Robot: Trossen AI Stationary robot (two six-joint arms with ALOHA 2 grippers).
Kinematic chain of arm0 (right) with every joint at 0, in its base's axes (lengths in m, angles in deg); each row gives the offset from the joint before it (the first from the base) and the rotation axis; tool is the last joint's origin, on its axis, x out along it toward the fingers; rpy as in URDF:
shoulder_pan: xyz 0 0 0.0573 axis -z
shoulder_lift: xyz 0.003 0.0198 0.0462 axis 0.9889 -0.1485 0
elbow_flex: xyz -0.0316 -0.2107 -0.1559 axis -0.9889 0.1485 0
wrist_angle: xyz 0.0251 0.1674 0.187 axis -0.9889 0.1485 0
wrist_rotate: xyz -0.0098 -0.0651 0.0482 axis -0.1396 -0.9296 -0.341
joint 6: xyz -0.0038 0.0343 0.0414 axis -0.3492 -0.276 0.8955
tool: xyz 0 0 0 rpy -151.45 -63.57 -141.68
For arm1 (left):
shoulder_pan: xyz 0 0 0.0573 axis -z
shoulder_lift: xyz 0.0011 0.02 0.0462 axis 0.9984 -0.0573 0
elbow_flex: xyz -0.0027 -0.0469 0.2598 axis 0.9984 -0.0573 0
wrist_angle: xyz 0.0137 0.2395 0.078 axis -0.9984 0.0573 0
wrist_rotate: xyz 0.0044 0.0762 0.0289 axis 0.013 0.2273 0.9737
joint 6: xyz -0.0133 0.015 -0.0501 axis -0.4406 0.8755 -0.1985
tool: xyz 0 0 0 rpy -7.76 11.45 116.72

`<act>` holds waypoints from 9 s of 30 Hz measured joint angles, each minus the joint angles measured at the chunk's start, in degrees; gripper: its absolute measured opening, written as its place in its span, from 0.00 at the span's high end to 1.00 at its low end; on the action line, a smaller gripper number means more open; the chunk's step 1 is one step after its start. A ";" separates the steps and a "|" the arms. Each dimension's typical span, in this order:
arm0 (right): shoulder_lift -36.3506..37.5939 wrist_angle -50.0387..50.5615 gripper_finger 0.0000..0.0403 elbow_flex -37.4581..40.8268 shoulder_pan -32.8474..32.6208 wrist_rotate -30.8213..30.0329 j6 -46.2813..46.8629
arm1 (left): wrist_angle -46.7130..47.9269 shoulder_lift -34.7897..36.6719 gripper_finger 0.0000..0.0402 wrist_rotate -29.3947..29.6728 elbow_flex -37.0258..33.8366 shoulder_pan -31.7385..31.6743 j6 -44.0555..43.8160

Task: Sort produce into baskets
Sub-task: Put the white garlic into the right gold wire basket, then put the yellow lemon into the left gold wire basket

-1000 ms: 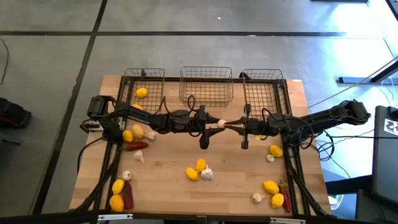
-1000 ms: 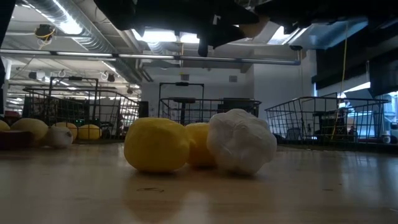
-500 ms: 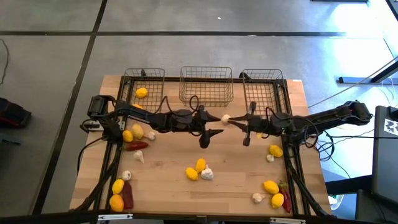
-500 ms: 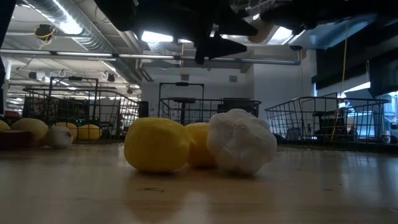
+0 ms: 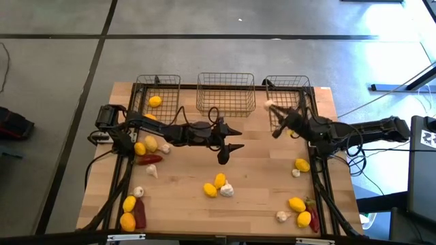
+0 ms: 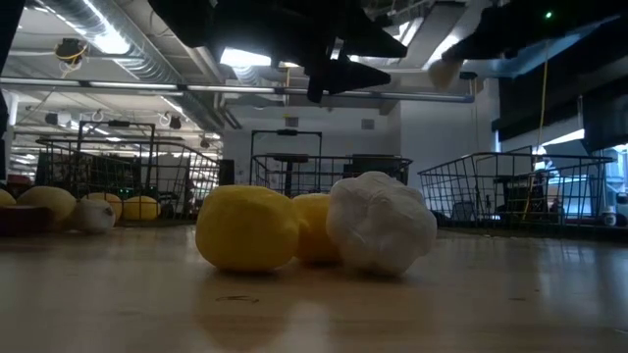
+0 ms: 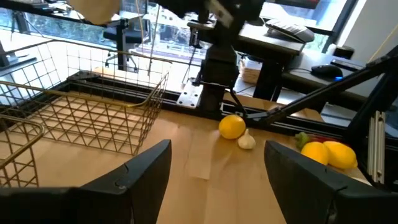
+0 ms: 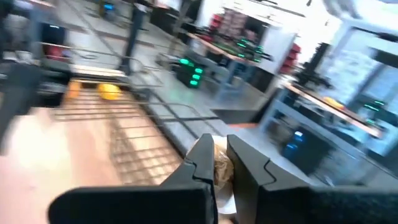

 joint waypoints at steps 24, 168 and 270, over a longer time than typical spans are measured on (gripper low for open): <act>-6.45 9.42 0.94 0.00 44.05 26.57 8.79 | 0.02 0.00 0.37 0.04 0.00 0.00 0.37; -15.29 75.20 0.73 -23.08 -8.85 46.54 65.02 | 2.86 0.04 0.37 0.04 0.02 0.00 2.23; -40.96 80.61 0.62 -18.03 -22.89 46.16 76.34 | 3.03 0.02 0.37 0.02 0.02 1.51 6.40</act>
